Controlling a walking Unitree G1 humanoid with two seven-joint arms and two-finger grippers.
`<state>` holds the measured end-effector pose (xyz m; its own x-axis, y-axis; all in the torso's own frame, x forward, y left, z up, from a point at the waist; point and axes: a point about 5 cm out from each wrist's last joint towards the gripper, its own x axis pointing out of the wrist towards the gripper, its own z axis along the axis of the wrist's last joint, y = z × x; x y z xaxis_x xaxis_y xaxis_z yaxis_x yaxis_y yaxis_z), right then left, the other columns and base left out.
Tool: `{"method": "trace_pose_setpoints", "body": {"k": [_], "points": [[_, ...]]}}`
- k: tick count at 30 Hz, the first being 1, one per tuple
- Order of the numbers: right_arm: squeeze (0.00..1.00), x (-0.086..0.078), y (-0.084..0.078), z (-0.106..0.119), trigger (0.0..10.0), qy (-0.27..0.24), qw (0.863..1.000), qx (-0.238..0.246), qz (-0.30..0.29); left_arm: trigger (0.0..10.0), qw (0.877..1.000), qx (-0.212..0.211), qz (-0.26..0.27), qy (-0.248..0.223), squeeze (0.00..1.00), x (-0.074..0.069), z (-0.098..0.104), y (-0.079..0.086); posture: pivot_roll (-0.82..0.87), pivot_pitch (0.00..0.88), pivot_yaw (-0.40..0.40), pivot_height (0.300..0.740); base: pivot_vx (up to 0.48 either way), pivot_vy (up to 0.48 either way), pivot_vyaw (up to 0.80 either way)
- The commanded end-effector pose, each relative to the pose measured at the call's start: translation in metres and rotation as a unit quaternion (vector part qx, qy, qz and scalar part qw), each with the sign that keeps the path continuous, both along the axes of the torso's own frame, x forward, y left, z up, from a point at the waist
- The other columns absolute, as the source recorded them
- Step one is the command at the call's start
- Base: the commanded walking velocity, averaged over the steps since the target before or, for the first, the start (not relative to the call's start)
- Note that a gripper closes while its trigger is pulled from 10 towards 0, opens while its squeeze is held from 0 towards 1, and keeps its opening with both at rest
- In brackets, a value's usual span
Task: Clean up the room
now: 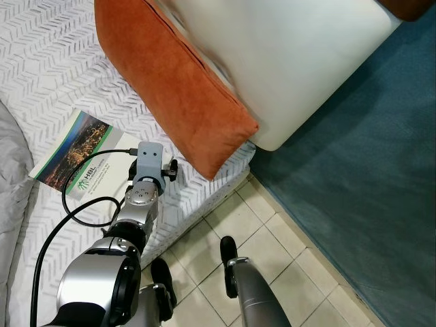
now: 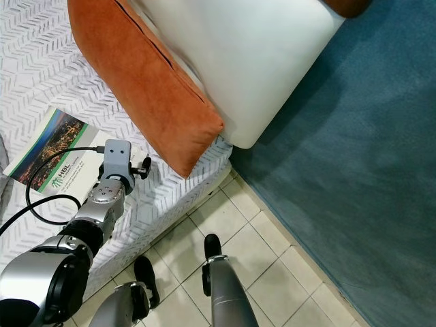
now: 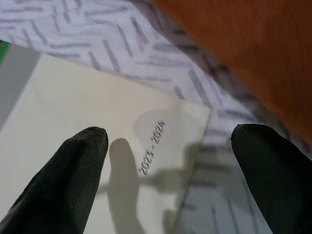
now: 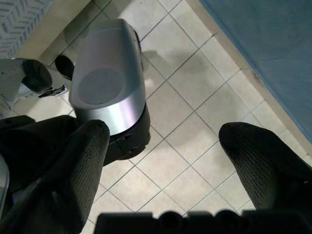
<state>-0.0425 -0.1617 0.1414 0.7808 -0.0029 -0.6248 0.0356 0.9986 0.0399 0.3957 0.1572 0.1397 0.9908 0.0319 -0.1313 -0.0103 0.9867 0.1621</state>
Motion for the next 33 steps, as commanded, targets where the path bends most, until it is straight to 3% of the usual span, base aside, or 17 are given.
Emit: {"method": "trace_pose_setpoints", "body": {"k": [1, 4, 7, 11, 12, 19, 20, 21, 24, 29, 33], "points": [[0.00, -0.009, 0.001, -0.006, 10.0, 0.024, 1.000, 0.008, 0.011, 10.0, 0.997, 0.027, -0.004, 0.067, 0.00, -0.016, -0.037, 0.001, -0.65, 0.699, -0.135, 0.740, 0.000, 0.000, 0.00], [0.00, -0.012, 0.000, -0.004, 10.0, 0.028, 0.999, 0.006, 0.014, 10.0, 0.995, 0.033, 0.021, 0.086, 0.00, -0.021, -0.045, 0.013, -0.66, 0.695, -0.138, 0.740, 0.000, 0.000, 0.00], [0.00, -0.021, -0.004, -0.003, 10.0, 0.046, 0.999, -0.001, 0.018, 10.0, 0.993, 0.001, 0.065, 0.098, 0.00, -0.024, -0.049, 0.028, -0.66, 0.702, -0.150, 0.740, 0.000, 0.000, 0.00], [0.00, -0.026, -0.008, -0.002, 10.0, 0.054, 0.998, -0.005, 0.021, 10.0, 0.991, -0.014, 0.078, 0.110, 0.00, -0.026, -0.052, 0.034, -0.66, 0.702, -0.147, 0.740, 0.000, 0.000, 0.00], [0.00, -0.026, -0.008, -0.003, 10.0, 0.055, 0.998, -0.005, 0.022, 10.0, 0.989, -0.037, 0.074, 0.124, 0.00, -0.028, -0.056, 0.034, -0.65, 0.698, -0.146, 0.740, 0.000, 0.000, 0.00], [0.00, -0.027, -0.006, -0.007, 10.0, 0.055, 0.998, 0.000, 0.029, 10.0, 0.989, -0.044, -0.027, 0.141, 0.00, -0.026, -0.058, 0.002, -0.64, 0.697, -0.142, 0.740, 0.000, 0.000, 0.00], [0.00, -0.026, -0.005, -0.009, 10.0, 0.054, 0.998, 0.002, 0.032, 10.0, 0.982, -0.041, -0.107, 0.151, 0.00, -0.029, -0.063, -0.024, -0.62, 0.697, -0.139, 0.740, 0.000, 0.000, 0.00], [0.00, -0.026, -0.005, -0.009, 10.0, 0.054, 0.998, 0.002, 0.032, 10.0, 0.982, -0.041, -0.107, 0.151, 0.00, -0.029, -0.063, -0.024, -0.62, 0.697, -0.139, 0.740, 0.000, 0.000, 0.00], [0.00, -0.022, -0.005, -0.012, 10.0, 0.050, 0.998, 0.005, 0.035, 10.0, 0.964, -0.021, -0.207, 0.166, 0.00, -0.038, -0.071, -0.054, -0.61, 0.695, -0.137, 0.740, 0.000, 0.000, 0.00], [0.00, -0.017, -0.004, -0.016, 10.0, 0.042, 0.998, 0.008, 0.038, 10.0, 0.938, 0.002, -0.278, 0.207, 0.00, -0.053, -0.089, -0.069, -0.59, 0.692, -0.131, 0.740, 0.000, 0.000, 0.00], [0.00, -0.014, -0.003, -0.018, 10.0, 0.040, 0.998, 0.010, 0.039, 10.0, 0.933, 0.022, -0.284, 0.221, 0.00, -0.058, -0.095, -0.065, -0.58, 0.691, -0.126, 0.740, 0.000, 0.000, 0.00]]}}
